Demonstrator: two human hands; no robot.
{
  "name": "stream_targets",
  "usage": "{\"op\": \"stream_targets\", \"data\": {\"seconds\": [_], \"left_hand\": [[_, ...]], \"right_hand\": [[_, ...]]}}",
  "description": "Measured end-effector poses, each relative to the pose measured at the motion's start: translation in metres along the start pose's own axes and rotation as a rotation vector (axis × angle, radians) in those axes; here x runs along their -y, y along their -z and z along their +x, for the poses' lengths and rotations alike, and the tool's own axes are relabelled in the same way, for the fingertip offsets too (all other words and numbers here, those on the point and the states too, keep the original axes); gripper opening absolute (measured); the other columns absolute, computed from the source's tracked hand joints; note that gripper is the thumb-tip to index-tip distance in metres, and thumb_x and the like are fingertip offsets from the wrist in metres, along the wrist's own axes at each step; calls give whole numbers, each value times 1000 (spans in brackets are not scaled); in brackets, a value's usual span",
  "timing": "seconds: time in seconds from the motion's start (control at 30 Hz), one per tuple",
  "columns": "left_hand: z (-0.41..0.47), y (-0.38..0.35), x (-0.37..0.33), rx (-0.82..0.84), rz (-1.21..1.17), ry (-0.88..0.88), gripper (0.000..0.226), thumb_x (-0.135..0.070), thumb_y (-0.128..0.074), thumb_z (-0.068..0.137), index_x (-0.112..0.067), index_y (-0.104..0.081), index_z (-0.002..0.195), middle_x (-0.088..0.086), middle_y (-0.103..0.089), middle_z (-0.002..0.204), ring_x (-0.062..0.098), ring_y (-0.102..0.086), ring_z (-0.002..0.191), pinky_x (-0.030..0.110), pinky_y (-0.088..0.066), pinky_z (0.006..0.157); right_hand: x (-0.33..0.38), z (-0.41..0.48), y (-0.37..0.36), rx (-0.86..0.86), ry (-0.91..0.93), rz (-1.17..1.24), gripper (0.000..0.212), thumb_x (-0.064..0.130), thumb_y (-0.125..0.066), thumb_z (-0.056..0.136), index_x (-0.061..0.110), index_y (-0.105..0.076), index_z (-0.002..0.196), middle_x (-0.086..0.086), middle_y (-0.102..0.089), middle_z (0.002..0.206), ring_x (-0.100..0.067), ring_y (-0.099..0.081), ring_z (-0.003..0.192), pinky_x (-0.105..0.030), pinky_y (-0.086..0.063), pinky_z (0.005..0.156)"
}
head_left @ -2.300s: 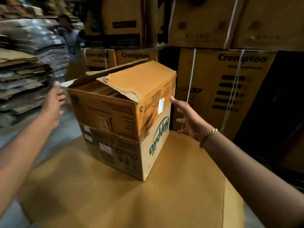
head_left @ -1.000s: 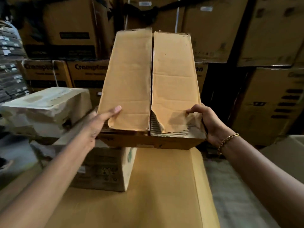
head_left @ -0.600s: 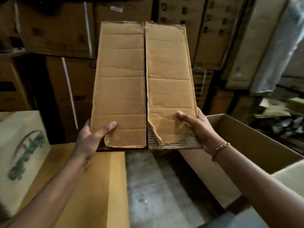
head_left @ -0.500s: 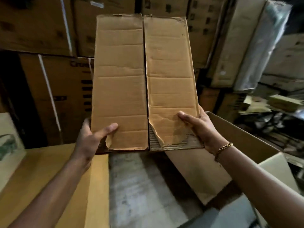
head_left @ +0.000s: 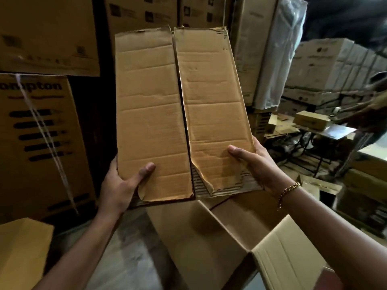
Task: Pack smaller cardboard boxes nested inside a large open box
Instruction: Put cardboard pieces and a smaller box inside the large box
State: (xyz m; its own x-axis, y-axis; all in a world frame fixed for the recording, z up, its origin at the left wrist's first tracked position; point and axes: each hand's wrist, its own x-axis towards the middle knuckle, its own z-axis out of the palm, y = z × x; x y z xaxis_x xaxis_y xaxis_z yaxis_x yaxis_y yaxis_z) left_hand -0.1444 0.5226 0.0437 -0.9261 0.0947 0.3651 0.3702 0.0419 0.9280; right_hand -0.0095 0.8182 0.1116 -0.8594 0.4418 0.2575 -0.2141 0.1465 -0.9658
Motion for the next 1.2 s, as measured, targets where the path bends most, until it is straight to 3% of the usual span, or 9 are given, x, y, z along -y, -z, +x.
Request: {"op": "stream_targets", "data": {"seconds": [0.1, 0.27, 0.4, 0.53, 0.67, 0.87, 1.0, 1.1, 1.2], "left_hand": [[19, -49, 2, 30, 11, 13, 101, -83, -76, 50, -37, -46, 135, -23, -59, 112, -3, -58, 100, 24, -50, 82], [43, -107, 0, 5, 65, 7, 104, -83, -77, 53, -38, -46, 141, -15, -63, 122, 8, -62, 109, 43, -55, 95], [46, -149, -4, -77, 100, -4, 102, -85, -77, 52, -42, -46, 139, -19, -63, 119, 4, -61, 108, 38, -55, 93], [40, -201, -14, -160, 113, 9, 97, -84, -78, 52, -42, -49, 135, -17, -65, 119, 8, -63, 110, 43, -55, 96], [24, -255, -31, -266, 128, 25, 100, -82, -78, 52, -36, -52, 137, -17, -68, 117, 3, -65, 106, 36, -56, 94], [6, -297, -67, -331, 174, 145, 73, -78, -79, 53, -47, -59, 116, -26, -71, 103, -7, -65, 93, 23, -51, 81], [-13, -315, -70, -318, 193, 255, 86, -78, -78, 51, -38, -57, 124, -17, -68, 113, 6, -63, 103, 29, -51, 85], [-32, -323, -58, -326, 182, 364, 84, -76, -81, 48, -36, -59, 119, -12, -70, 111, 12, -65, 104, 35, -53, 89], [-53, -332, -39, -294, 151, 456, 81, -74, -85, 45, -35, -61, 111, -13, -71, 105, 9, -66, 100, 27, -51, 77]], "right_hand": [[-4, 31, 41, -12, 6, -24, 70, 36, -82, 73, 25, -54, 136, 0, -74, 117, -18, -71, 107, -37, -58, 89], [-19, 81, 96, 14, 11, -32, 65, 35, -84, 77, 25, -55, 134, 1, -74, 119, -18, -71, 109, -38, -58, 92], [-30, 125, 134, 90, 24, -38, 68, 38, -83, 76, 26, -53, 136, 1, -72, 121, -17, -70, 110, -35, -58, 89], [-38, 168, 179, 217, 69, -51, 53, 40, -83, 77, 33, -58, 124, 8, -74, 114, -15, -71, 105, -25, -59, 79], [-46, 214, 224, 338, 72, -44, 54, 42, -79, 78, 33, -57, 126, 7, -74, 114, -16, -72, 104, -28, -61, 79], [-50, 254, 261, 500, 12, -42, 54, 52, -81, 73, 38, -58, 119, 10, -76, 106, -14, -74, 96, -24, -60, 70], [-71, 262, 275, 552, -65, -108, 71, 67, -87, 56, 41, -57, 115, 10, -77, 99, -13, -75, 90, -25, -61, 66], [-98, 256, 283, 563, -140, -153, 89, 71, -87, 49, 31, -57, 123, 6, -78, 98, -13, -76, 86, -23, -59, 62], [-132, 243, 294, 583, -223, -180, 96, 75, -87, 43, 27, -58, 121, 6, -78, 97, -13, -76, 86, -22, -59, 61]]}}
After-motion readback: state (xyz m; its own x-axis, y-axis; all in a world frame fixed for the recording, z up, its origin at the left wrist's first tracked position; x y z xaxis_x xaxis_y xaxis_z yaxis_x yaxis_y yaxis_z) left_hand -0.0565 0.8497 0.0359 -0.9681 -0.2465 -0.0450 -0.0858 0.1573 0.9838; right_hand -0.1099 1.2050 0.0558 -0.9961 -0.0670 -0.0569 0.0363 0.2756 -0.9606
